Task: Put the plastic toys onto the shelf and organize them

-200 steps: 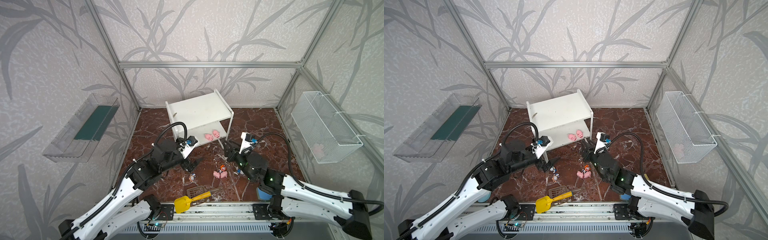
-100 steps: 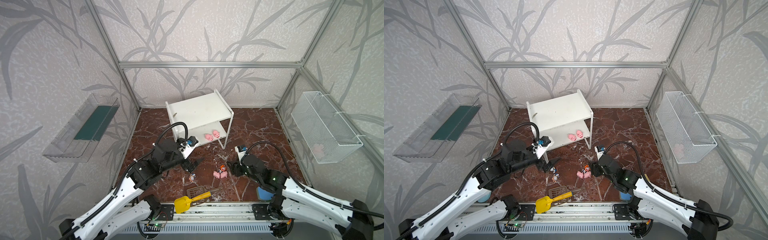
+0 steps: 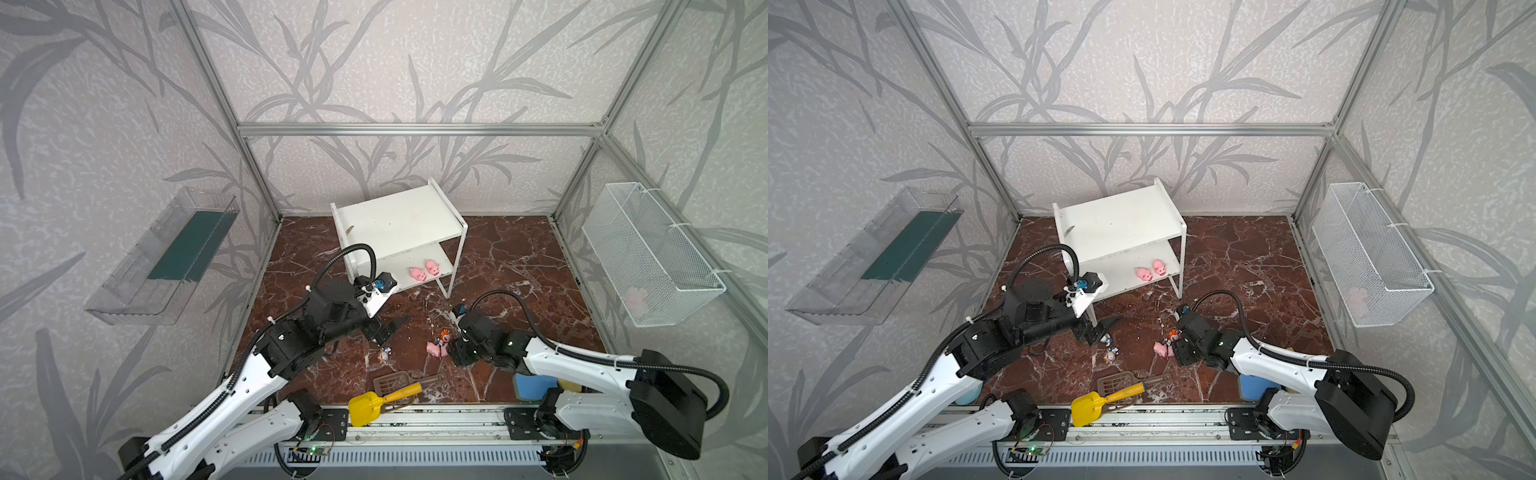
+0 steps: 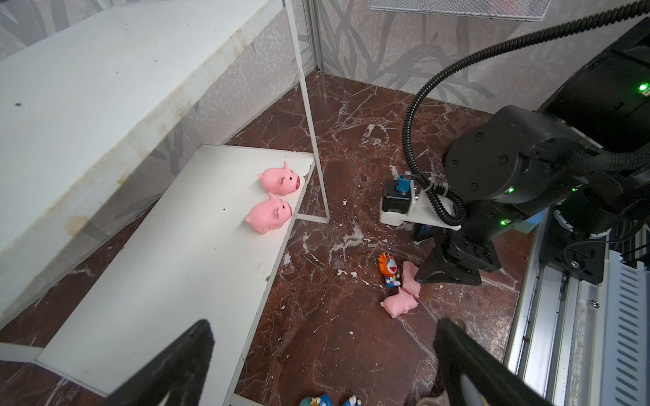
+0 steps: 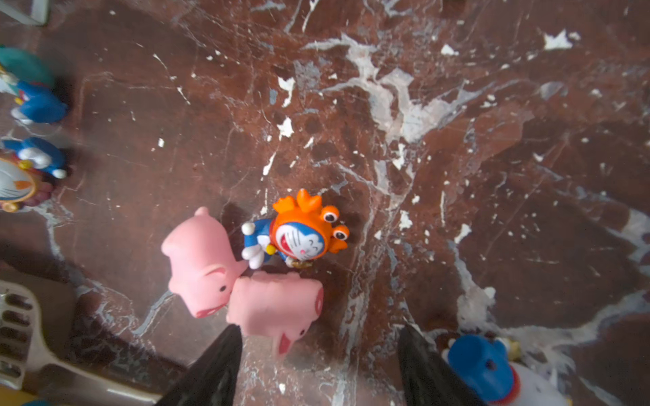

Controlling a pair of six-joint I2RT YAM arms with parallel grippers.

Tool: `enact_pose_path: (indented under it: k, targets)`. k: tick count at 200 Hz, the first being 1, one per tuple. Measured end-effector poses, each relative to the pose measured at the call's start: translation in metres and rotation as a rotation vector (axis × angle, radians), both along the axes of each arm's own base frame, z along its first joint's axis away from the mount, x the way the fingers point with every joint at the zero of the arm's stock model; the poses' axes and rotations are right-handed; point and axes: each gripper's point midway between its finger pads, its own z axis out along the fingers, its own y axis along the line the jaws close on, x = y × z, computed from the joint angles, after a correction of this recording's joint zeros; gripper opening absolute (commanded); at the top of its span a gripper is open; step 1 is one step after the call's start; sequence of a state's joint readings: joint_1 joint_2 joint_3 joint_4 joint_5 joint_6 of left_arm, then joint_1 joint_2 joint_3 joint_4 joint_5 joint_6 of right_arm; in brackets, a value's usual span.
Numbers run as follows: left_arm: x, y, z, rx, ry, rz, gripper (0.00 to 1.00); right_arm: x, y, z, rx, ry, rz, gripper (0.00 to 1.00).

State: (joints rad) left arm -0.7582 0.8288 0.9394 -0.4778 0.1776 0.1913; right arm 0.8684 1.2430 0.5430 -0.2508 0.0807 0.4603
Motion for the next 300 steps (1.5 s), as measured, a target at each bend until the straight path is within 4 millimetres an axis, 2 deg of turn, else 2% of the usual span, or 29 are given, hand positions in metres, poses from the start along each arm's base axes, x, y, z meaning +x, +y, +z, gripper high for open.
enact_pose_path:
  k: [107,161,178,215,231,300]
  targets:
    - [0.001,-0.002,-0.003,0.007,0.01,-0.003,0.99,0.001,-0.01,-0.005,-0.06,0.011,-0.033,0.71]
    - [0.002,-0.003,-0.006,0.013,0.018,-0.006,0.99,-0.015,-0.025,-0.013,-0.123,0.078,-0.03,0.71]
    - [0.002,-0.003,-0.006,0.013,0.018,-0.006,0.99,-0.017,-0.029,-0.007,-0.12,0.074,-0.037,0.71]
    - [0.002,-0.004,-0.007,0.014,0.019,-0.006,0.99,-0.01,-0.028,0.027,-0.023,-0.032,-0.064,0.72]
    - [0.002,-0.004,-0.007,0.015,0.021,-0.006,0.99,-0.006,-0.028,0.032,-0.006,-0.047,-0.074,0.72]
    - [0.002,-0.004,-0.007,0.016,0.021,-0.006,0.99,0.002,-0.022,0.007,-0.082,0.002,-0.059,0.72]
